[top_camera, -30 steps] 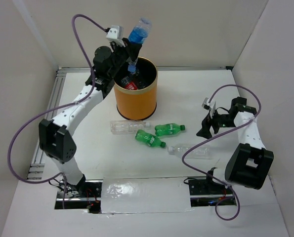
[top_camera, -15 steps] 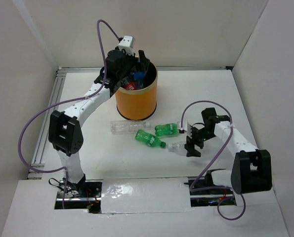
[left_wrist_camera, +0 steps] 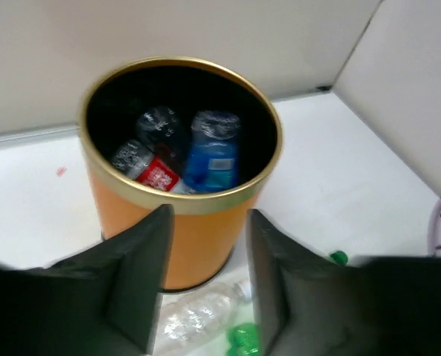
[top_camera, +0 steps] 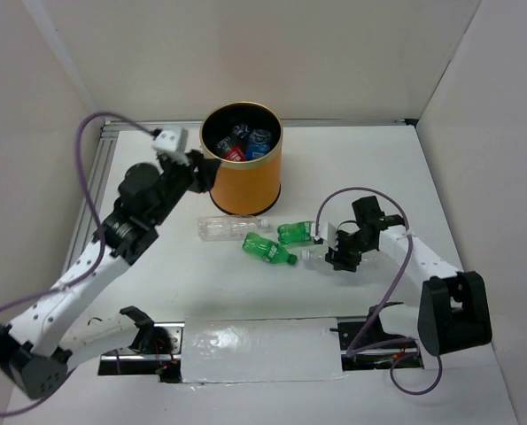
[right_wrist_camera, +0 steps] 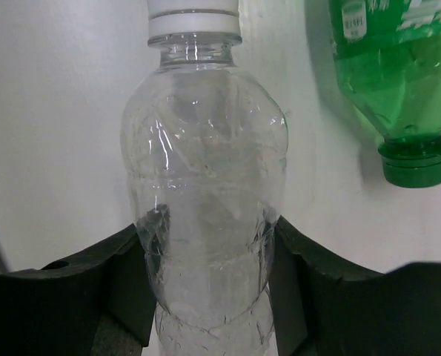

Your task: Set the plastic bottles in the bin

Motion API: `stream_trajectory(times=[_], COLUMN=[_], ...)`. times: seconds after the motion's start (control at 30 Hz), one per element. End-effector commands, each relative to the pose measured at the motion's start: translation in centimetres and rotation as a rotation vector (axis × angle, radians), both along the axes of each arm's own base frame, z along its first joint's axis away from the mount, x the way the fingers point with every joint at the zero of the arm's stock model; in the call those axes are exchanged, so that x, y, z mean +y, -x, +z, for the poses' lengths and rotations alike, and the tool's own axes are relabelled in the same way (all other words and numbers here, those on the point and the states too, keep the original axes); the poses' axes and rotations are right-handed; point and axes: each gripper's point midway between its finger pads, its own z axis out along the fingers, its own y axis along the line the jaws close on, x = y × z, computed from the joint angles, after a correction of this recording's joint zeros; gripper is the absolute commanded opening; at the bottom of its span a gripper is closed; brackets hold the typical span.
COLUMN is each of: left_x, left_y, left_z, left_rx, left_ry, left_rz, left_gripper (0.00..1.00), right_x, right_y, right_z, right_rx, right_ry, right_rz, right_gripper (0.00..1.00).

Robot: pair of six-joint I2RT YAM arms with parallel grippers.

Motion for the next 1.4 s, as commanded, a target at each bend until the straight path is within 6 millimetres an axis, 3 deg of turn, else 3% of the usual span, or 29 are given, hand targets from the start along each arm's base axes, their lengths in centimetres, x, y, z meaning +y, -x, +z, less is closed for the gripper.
stream_trajectory(times=[0.0,0.03,0.07,0.1,0.13,0.17,0.2,0.27,0.3,0.4,0.43,0.47,0.5,0.53,0.57,0.6,0.63,0.67,0.7,0.73,0.77,0.87,1.0,1.1,1.17,1.23,1.27,1.33,1.37], left_x=[3.2,3.0,3.4,3.5,3.3,3.1,2.8,2.0,1.7,1.1,0.9,1.0,0.9,0.6,0.3,0.2,0.0,-0.6,-0.7,-0.7,-1.1,-1.6,-2.0,-2.7,-2.8,-2.8,-2.9,-2.8,-3.1], left_y=[2.6,3.4,3.9,4.5,4.9,5.2,5.4,5.6,5.5,5.1,5.2,4.9,4.5,4.2,3.7,3.3,2.6,2.4,2.0,1.7,1.7,1.4,1.6,1.5,1.7,0.9,0.4,0.1,-0.7], left_z=[-6.1,-7.1,-9.7,-10.6,-11.2,-12.6,-12.4,-14.3,-14.3,-15.4,-15.7,-16.0,-15.4,-16.1,-15.6,-15.9,-15.4,-17.2,-17.7,-17.9,-18.8,-20.6,-23.0,-24.5,-26.6,-27.2,-27.3,-28.9,-28.7], left_rx=[0.172,0.204,0.249,0.273,0.276,0.294,0.275,0.276,0.261,0.206,0.188,0.147,0.111,0.104,0.072,0.048,0.027,0.067,0.064,0.072,0.078,0.087,0.108,0.104,0.142,0.14,0.131,0.156,0.143], left_ry=[0.143,0.184,0.177,0.179,0.157,0.119,0.096,-0.028,-0.067,-0.247,-0.289,-0.369,-0.396,-0.434,-0.462,-0.524,-0.548,-0.597,-0.646,-0.672,-0.699,-0.779,-0.844,-0.872,-0.903,-0.924,-0.936,-0.959,-0.961], left_rz=[0.09,0.074,0.08,0.072,0.048,0.026,-0.009,-0.093,-0.121,-0.237,-0.271,-0.298,-0.303,-0.322,-0.338,-0.353,-0.357,-0.4,-0.418,-0.43,-0.453,-0.499,-0.545,-0.566,-0.588,-0.568,-0.56,-0.565,-0.545], left_gripper=[0.51,0.48,0.46,0.46,0.51,0.59,0.74,0.85,0.89,0.92,0.92,0.93,0.93,0.94,0.94,0.96,0.96,0.96,0.96,0.96,0.96,0.96,0.96,0.96,0.96,0.96,0.96,0.96,0.96], right_x=[2.0,2.8,3.4,4.3,5.6,6.6,7.6,9.6,10.8,14.0,15.5,16.5,18.0,19.6,20.5,22.0,23.0,24.6,25.5,26.3,27.5,28.9,29.9,28.4,25.8,23.7,21.6,19.2,17.1], right_y=[1.7,0.5,0.3,0.1,-1.3,-2.0,-4.3,-5.5,-7.9,-9.0,-11.3,-11.8,-11.7,-13.9,-14.6,-14.3,-14.6,-16.8,-17.4,-17.3,-19.6,-21.0,-23.4,-25.4,-26.9,-26.8,-27.6,-26.7,-27.1], right_z=[7.1,11.0,13.4,15.6,20.4,22.7,25.4,30.9,34.3,40.4,40.2,41.1,44.2,43.3,43.9,45.7,46.0,44.0,44.1,45.9,43.3,42.4,38.9,36.4,36.2,37.9,38.0,38.7,37.9], right_rx=[-0.07,-0.153,-0.194,-0.208,-0.304,-0.333,-0.415,-0.438,-0.565,-0.553,-0.521,-0.485,-0.508,-0.469,-0.429,-0.438,-0.429,-0.364,-0.35,-0.363,-0.294,-0.226,-0.135,-0.078,-0.043,-0.016,-0.034,-0.02,-0.016], right_ry=[-0.141,-0.183,-0.221,-0.269,-0.353,-0.409,-0.473,-0.656,-0.731,-0.907,-0.927,-0.954,-0.992,-1.012,-1.044,-1.081,-1.102,-1.099,-1.11,-1.138,-1.127,-1.145,-1.14,-1.109,-1.119,-1.154,-1.152,-1.133,-1.115], right_rz=[0.121,0.137,0.153,0.144,0.161,0.162,0.162,0.142,0.184,0.18,0.186,0.185,0.22,0.219,0.179,0.21,0.225,0.193,0.187,0.211,0.178,0.145,0.059,-0.042,-0.151,-0.174,-0.201,-0.213,-0.247], right_gripper=[0.25,0.24,0.23,0.18,0.16,0.14,0.14,0.16,0.16,0.16,0.16,0.16,0.16,0.17,0.18,0.19,0.19,0.19,0.2,0.2,0.23,0.29,0.72,1.0,1.0,1.0,1.0,1.0,1.0])
